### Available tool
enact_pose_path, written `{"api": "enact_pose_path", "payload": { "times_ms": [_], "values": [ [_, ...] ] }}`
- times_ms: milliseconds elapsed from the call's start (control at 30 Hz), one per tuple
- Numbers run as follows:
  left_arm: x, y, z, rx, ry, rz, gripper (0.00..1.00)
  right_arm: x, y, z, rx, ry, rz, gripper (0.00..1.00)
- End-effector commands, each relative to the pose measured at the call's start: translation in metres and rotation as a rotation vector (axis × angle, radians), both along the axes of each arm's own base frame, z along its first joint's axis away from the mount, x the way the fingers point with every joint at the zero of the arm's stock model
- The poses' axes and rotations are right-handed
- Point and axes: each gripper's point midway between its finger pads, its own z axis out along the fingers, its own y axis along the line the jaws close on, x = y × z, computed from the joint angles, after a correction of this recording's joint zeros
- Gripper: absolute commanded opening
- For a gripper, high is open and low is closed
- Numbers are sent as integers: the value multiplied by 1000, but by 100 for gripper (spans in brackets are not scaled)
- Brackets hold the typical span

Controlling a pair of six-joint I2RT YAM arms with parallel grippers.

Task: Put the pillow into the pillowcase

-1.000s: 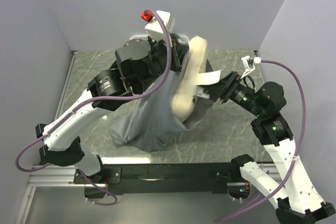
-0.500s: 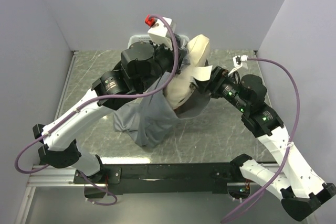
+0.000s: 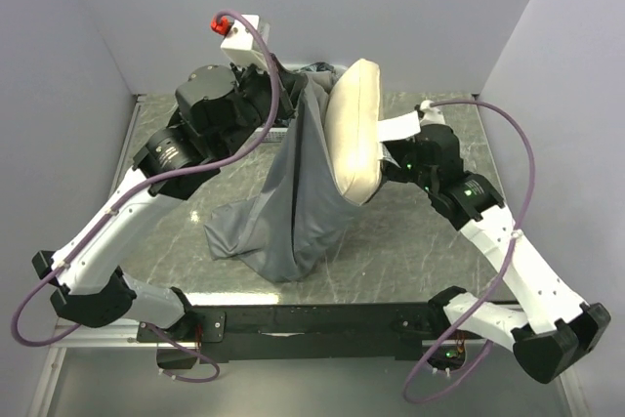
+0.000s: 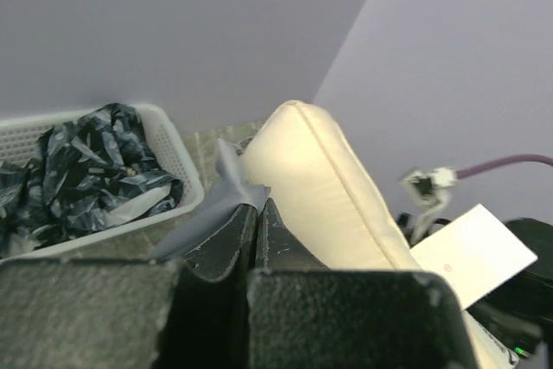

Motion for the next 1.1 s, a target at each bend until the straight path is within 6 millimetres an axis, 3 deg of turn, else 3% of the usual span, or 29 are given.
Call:
{"api": "enact_pose_path", "payload": {
  "times_ms": [0, 67, 167, 300, 467, 500, 533, 633, 733, 767, 867, 967, 1067],
  "values": [
    [-18, 2, 44, -109, -89, -65, 1, 2, 17, -3, 47, -2, 71, 84],
    [-15, 9, 42, -105, -85, -28, 1, 2, 13, -2, 43, -6, 48, 75],
    [-12, 22, 44, -112, -86, 21, 1, -2, 10, 11, 41, -19, 50, 53],
    [-15, 36, 56, -129, -113, 42, 1, -8, 11, 49, 90, -87, 73, 25],
    [-18, 54, 65, -123, -131, 81, 1, -17, 11, 103, 136, -178, 98, 2],
    [-18, 56, 65, -122, -132, 87, 1, -18, 9, 106, 131, -177, 96, 0],
    [-19, 61, 66, -125, -135, 94, 1, -18, 9, 109, 123, -181, 97, 2],
    [-21, 66, 67, -127, -138, 98, 2, -13, 2, 109, 75, -177, 68, 25],
    [-21, 67, 65, -124, -135, 98, 1, -6, -12, 90, -3, -147, 2, 43],
    [-21, 66, 64, -123, -133, 96, 1, -6, -14, 80, -24, -124, 2, 53],
    [-21, 64, 64, -126, -137, 84, 1, -5, -10, 61, -46, -95, 26, 70],
    [-20, 61, 61, -127, -134, 74, 1, -4, 9, 45, -11, -64, 111, 78],
    [-19, 60, 58, -122, -127, 75, 1, -6, 32, 27, 49, -15, 208, 78]
  ]
}}
